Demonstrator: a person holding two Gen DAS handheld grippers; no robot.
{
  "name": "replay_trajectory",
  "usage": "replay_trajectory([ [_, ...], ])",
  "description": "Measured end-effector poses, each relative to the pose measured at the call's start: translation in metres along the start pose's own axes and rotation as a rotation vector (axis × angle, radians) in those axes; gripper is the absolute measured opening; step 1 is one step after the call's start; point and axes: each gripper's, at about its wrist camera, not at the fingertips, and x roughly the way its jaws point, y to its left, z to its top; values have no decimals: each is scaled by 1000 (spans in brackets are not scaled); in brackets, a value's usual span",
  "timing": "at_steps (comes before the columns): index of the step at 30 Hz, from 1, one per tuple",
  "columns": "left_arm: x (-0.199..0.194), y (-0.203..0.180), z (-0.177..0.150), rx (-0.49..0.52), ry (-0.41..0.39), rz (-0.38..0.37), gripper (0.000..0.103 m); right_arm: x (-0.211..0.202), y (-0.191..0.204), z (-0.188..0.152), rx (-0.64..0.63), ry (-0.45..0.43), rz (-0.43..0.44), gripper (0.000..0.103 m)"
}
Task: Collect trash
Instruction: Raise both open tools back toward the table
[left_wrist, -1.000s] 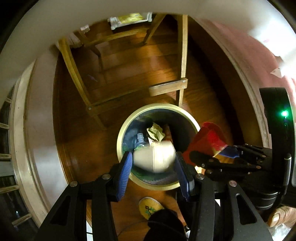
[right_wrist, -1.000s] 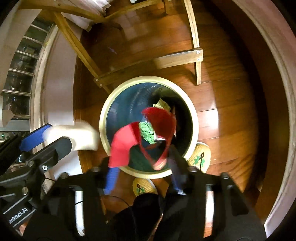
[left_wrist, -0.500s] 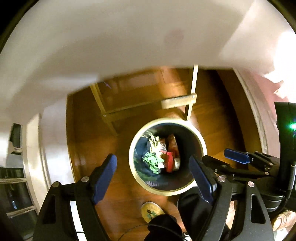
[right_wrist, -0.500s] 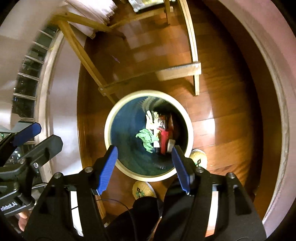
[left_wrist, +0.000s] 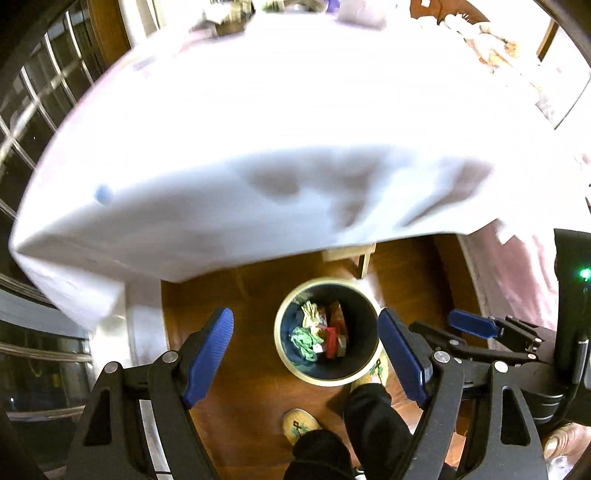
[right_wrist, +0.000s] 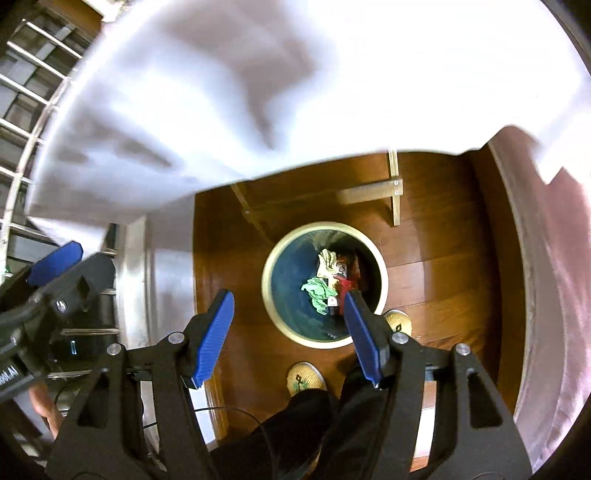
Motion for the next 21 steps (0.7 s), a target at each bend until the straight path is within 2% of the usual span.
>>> replay_trajectory([
  [8,-105,5,18,31,-88,-17,82,-81,37,1,-18,-71,15,60],
  [16,-179,19,31,14,-193,0,82,-156,72,1,-65,-168,17,60],
  [21,-222,25,42,2,-288,12,82,-193,87,4,-127,-241,-21,60],
])
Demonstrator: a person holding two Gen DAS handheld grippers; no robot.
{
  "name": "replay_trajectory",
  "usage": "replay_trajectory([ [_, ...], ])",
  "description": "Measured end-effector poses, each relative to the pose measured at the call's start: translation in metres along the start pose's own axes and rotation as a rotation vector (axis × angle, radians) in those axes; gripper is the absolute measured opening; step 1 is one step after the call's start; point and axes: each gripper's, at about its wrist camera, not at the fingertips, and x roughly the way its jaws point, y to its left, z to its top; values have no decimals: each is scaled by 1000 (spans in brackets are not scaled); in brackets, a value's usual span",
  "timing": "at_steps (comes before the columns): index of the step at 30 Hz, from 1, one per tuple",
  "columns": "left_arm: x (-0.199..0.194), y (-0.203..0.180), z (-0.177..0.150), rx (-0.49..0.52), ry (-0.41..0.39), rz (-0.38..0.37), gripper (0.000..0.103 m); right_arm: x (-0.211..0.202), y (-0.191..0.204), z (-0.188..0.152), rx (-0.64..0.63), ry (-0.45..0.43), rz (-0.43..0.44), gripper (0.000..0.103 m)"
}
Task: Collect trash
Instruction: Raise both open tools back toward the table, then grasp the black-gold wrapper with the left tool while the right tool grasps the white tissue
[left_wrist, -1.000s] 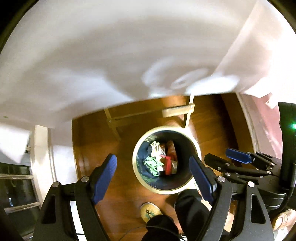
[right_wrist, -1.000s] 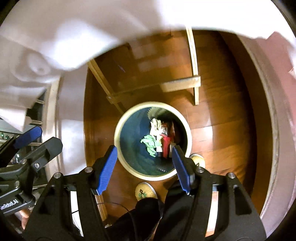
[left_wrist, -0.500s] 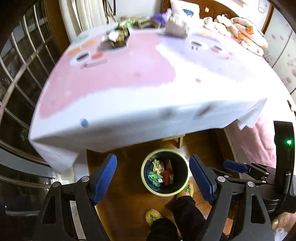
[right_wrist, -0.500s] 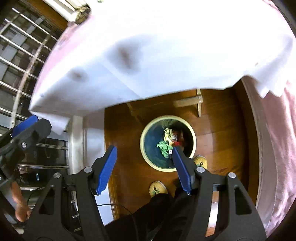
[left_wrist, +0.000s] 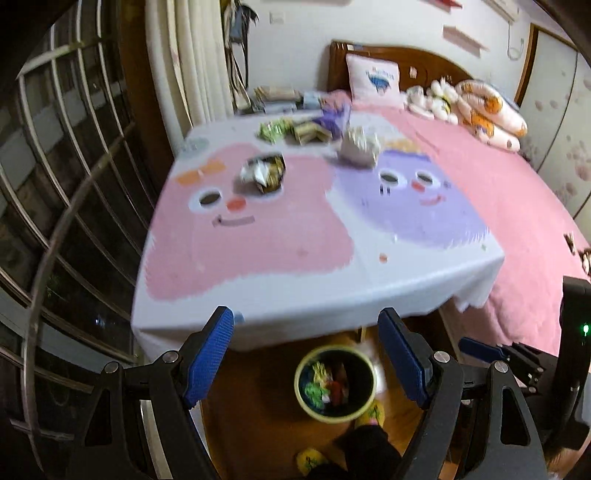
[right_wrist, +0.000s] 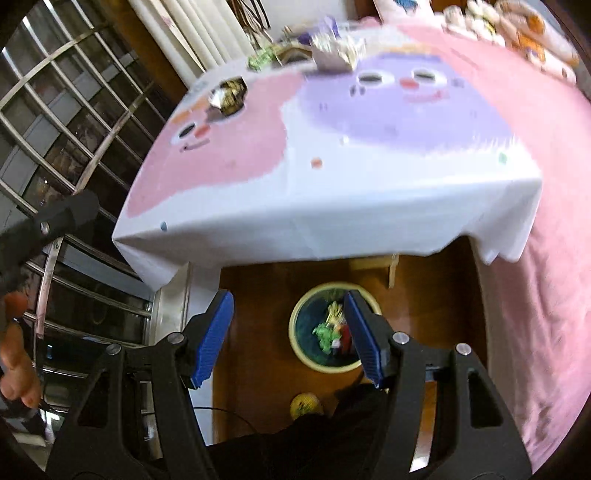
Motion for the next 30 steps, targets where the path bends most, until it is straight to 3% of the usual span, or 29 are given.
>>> replay_trajectory([
  [8,-33,5,31,-11,-83,-37,82,-43,15,36,-70,-120,-67,60],
  [14,-37,14,50,-19,-97,-41,82,-67,19,72,-86,-206,-94,60],
  [18,-22,23,65,-44,-46,-76,82,-75,20,97,-89,-245,-97,64],
  [23,0,29,86,-79,-51,-42,82,-71,10,135,-101,-268,-89,65],
  [30,65,33,130,-149,-7,24,82,-21,-23,214,-144,-252,-59,65],
])
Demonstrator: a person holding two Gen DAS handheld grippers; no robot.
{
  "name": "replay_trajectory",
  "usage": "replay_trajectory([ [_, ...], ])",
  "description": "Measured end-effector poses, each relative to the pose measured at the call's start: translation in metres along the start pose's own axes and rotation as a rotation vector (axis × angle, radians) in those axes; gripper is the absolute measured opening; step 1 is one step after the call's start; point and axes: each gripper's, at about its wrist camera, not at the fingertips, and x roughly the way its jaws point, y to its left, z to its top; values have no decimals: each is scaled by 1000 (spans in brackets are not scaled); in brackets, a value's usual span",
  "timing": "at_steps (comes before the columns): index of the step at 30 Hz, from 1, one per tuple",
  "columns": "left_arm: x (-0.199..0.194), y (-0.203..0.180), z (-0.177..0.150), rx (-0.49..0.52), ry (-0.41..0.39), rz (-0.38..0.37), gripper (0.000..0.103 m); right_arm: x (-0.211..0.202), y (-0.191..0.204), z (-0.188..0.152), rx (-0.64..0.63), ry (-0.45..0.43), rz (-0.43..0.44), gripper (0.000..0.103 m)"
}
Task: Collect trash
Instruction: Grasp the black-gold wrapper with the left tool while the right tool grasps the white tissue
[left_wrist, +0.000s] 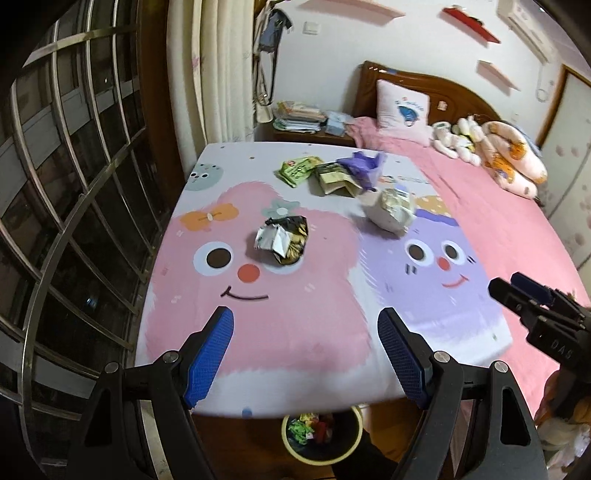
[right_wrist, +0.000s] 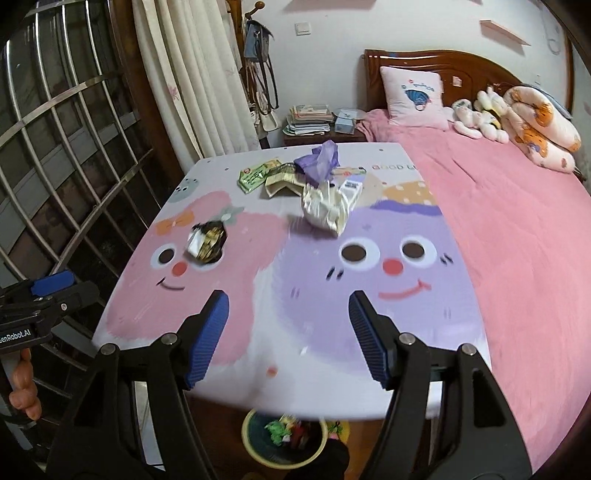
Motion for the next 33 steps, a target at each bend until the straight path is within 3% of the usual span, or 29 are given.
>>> replay_trajectory([
  [10,136,-23,75,-125,132,125,81,138,-71,84,-50,79,108,71],
  [16,193,-29,95,-190,190,175,81,210,-90,112,-115,132,155,72],
  [24,242,-23,105,-238,248,225,81,276,-85,118,-181,204,208,72],
  [33,265,0,101,-312,295,272,81,298,-55,110,-268,245,272,72],
])
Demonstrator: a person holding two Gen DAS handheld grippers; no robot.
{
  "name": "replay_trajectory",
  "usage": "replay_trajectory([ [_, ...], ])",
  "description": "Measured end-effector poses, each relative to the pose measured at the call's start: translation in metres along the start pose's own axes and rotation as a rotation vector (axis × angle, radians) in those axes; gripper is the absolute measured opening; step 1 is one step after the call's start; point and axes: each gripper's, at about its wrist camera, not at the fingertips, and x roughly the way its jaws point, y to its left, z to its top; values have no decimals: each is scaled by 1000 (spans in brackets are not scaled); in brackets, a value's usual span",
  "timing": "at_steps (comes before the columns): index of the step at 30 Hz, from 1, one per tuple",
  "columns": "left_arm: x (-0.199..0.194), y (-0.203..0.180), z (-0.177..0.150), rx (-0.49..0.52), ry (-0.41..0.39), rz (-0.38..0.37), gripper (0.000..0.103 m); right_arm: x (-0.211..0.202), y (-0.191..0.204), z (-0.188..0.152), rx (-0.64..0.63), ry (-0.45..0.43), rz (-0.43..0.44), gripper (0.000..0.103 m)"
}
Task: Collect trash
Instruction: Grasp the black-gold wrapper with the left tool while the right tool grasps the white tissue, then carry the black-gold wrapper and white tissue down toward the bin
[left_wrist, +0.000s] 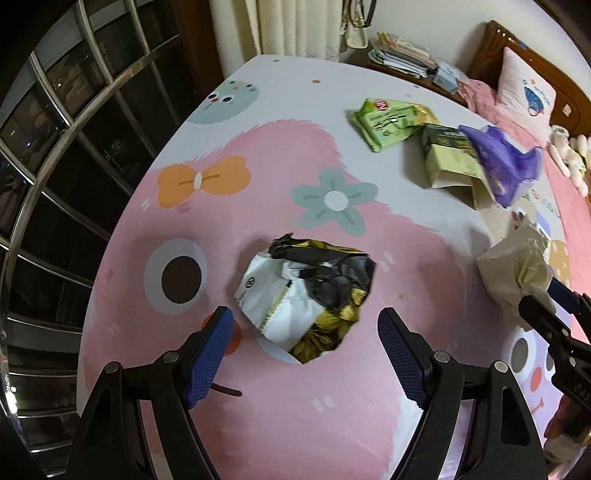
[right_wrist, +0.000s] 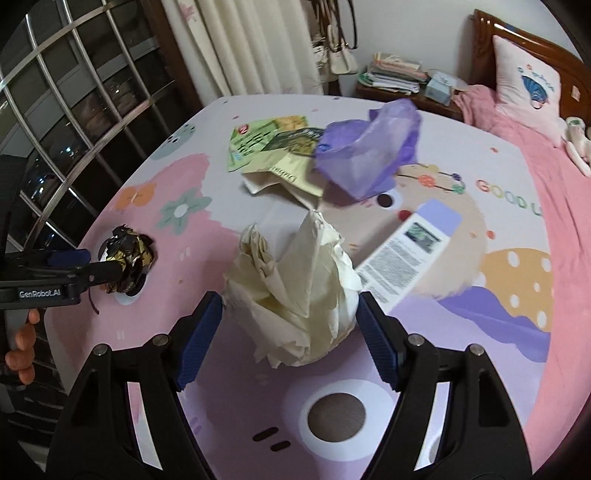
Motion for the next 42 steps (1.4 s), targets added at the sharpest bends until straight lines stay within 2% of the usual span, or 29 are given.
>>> replay_trajectory([
  [7,13,5,5,-22,31,6,81,13,10,7,-37,7,38,66],
  [13,25,-2,10,1,52,20,81,25,2,10,37,41,80,56],
  [16,29,-3,11,-1,61,16,80,25,-5,10,78,37,106,47],
  [18,31,-5,11,4,61,17,72,24,-7,10,84,36,118,41],
  [22,36,-4,11,-9,62,6,67,18,-2,7,57,39,126,36],
  [26,35,-5,8,-8,52,2,58,13,5,-2,51,41,137,33],
  [30,25,-9,0,20,43,0,55,4,13,-12,55,45,137,33],
  [42,-45,4,-45,61,20,-103,55,-56,46,-49,116,18,116,33],
])
